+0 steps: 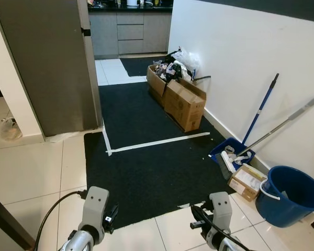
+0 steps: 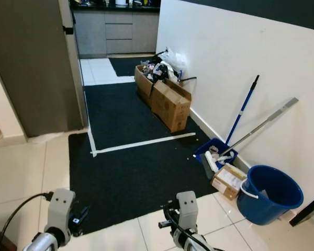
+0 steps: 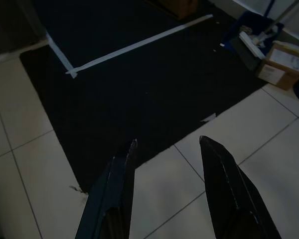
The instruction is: Setting the table
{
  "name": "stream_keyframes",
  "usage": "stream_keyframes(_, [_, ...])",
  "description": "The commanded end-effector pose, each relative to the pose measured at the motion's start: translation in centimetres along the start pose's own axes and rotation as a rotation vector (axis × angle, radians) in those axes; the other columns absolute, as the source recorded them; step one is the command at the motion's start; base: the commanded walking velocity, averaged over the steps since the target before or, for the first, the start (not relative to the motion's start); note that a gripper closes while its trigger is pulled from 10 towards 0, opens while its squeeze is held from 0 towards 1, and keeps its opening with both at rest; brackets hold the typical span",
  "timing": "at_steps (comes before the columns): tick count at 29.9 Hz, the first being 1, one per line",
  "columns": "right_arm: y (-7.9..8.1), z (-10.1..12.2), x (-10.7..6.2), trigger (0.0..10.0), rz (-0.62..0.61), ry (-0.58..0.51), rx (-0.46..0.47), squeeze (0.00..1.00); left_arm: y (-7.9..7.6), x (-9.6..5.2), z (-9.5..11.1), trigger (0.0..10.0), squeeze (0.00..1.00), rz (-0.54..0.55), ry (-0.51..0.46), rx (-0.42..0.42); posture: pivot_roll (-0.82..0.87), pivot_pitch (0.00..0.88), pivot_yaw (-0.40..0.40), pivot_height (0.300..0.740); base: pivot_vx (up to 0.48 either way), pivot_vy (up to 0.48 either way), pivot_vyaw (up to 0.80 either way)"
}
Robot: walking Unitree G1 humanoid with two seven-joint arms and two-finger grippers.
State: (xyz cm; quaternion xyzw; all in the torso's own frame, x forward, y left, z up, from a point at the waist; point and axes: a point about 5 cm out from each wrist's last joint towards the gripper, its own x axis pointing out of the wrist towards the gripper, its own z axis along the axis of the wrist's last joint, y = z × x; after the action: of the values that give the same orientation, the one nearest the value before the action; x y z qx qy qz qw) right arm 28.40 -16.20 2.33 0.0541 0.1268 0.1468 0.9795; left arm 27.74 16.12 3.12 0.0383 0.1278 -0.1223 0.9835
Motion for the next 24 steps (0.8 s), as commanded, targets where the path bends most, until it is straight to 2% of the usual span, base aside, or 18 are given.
stream_keyframes(1, [-0.5, 0.5, 0.0, 10.0, -0.044, -0.025, 0.041, 0.0, -0.3, -0.2, -0.1, 10.0, 0.0, -0.014, 0.013, 0.014, 0.03, 0.05, 0.023, 0.74, 0.0, 0.0, 0.0])
stream_keyframes(5, [-1.3, 2.9, 0.5, 10.0, -0.118, -0.138, 0.15, 0.0, -0.4, -0.3, 0.1, 10.0, 0.0, -0.018, 0.013, 0.024, 0.03, 0.051, 0.027, 0.74, 0.0, 0.0, 0.33])
stream_keyframes(9, [-1.1, 5.9, 1.1, 10.0, -0.121, -0.247, 0.193, 0.0, -0.4, -0.3, 0.3, 10.0, 0.0, -0.02, 0.013, 0.03, 0.03, 0.054, 0.031, 0.74, 0.0, 0.0, 0.8])
stream_keyframes(10, [-1.1, 5.9, 1.1, 10.0, -0.121, -0.247, 0.193, 0.0, -0.4, -0.3, 0.3, 10.0, 0.0, -0.02, 0.013, 0.03, 0.03, 0.054, 0.031, 0.74, 0.0, 0.0, 0.8])
stream_keyframes(14, [0.6, 8.4, 1.5, 10.0, -0.024, -0.324, 0.202, 0.0, -0.4, -0.3, 0.4, 10.0, 0.0, -0.018, 0.014, 0.033, 0.04, 0.057, 0.032, 0.74, 0.0, 0.0, 0.8])
stream_keyframes(18, [1.6, 8.9, 1.6, 10.0, 0.033, -0.337, 0.201, 0.0, -0.3, -0.4, 0.5, 10.0, 0.0, -0.016, 0.015, 0.034, 0.04, 0.057, 0.032, 0.74, 0.0, 0.0, 0.8])
stream_keyframes(21, [3.7, 9.5, 1.5, 10.0, 0.157, -0.344, 0.2, 0.0, -0.2, -0.5, 0.5, 10.0, 0.0, -0.007, 0.02, 0.036, 0.04, 0.058, 0.033, 0.74, 0.0, 0.0, 0.79])
stream_keyframes(24, [4.4, 9.6, 1.4, 10.0, 0.197, -0.345, 0.195, 0.0, -0.1, -0.5, 0.5, 10.0, 0.0, -0.004, 0.021, 0.036, 0.04, 0.058, 0.033, 0.74, 0.0, 0.0, 0.79])
